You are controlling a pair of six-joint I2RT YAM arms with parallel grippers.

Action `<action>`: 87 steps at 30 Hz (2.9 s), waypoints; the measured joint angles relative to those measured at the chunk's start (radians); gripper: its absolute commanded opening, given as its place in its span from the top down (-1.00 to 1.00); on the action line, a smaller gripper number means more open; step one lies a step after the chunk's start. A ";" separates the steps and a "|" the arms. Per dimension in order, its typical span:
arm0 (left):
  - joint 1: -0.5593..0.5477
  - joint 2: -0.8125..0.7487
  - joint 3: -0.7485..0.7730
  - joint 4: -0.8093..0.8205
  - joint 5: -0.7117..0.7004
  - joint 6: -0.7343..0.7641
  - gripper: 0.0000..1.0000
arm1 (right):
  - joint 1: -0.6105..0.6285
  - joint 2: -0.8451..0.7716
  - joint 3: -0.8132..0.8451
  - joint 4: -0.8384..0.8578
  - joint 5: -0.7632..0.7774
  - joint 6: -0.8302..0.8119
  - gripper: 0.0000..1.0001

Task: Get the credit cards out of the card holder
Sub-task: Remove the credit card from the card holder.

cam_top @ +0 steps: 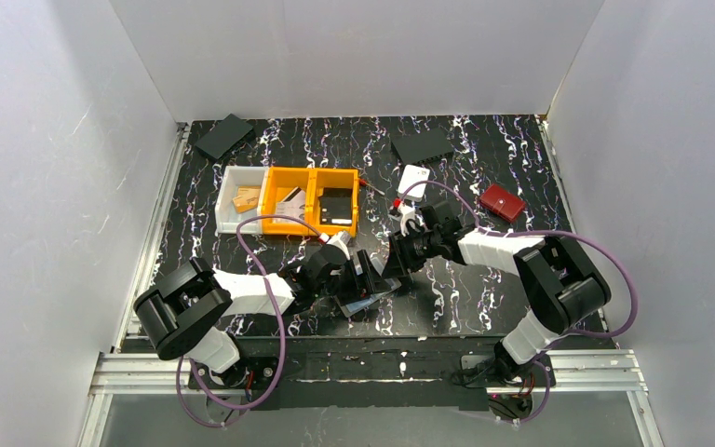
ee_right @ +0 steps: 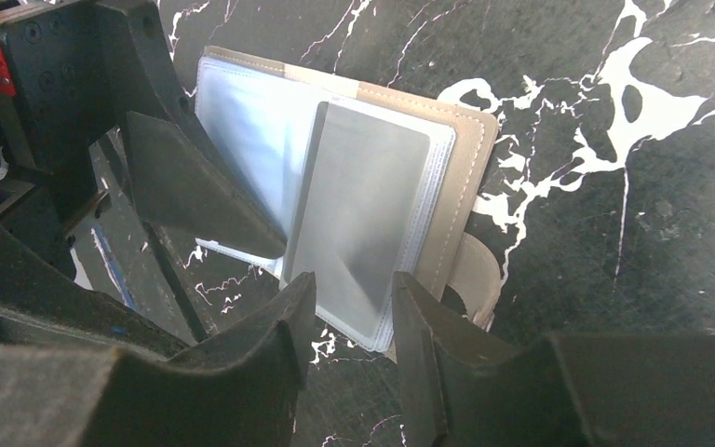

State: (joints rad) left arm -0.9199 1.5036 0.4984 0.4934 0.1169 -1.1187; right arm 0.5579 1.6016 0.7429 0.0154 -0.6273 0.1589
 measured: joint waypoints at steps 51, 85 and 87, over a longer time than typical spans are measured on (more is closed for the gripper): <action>0.001 0.035 0.005 0.082 0.064 0.020 -0.97 | 0.014 0.057 -0.004 0.148 -0.258 0.179 0.15; -0.007 -0.137 -0.179 0.138 0.030 -0.043 -0.70 | 0.132 0.207 0.100 0.171 -0.383 0.209 -0.08; -0.007 -0.137 -0.182 0.139 0.029 -0.042 -0.66 | 0.140 0.232 0.125 0.167 -0.398 0.210 -0.12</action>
State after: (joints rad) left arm -0.9268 1.3663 0.3164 0.6323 0.1463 -1.1603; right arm 0.6975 1.8332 0.8677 0.1829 -1.0256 0.3691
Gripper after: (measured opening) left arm 0.865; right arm 0.529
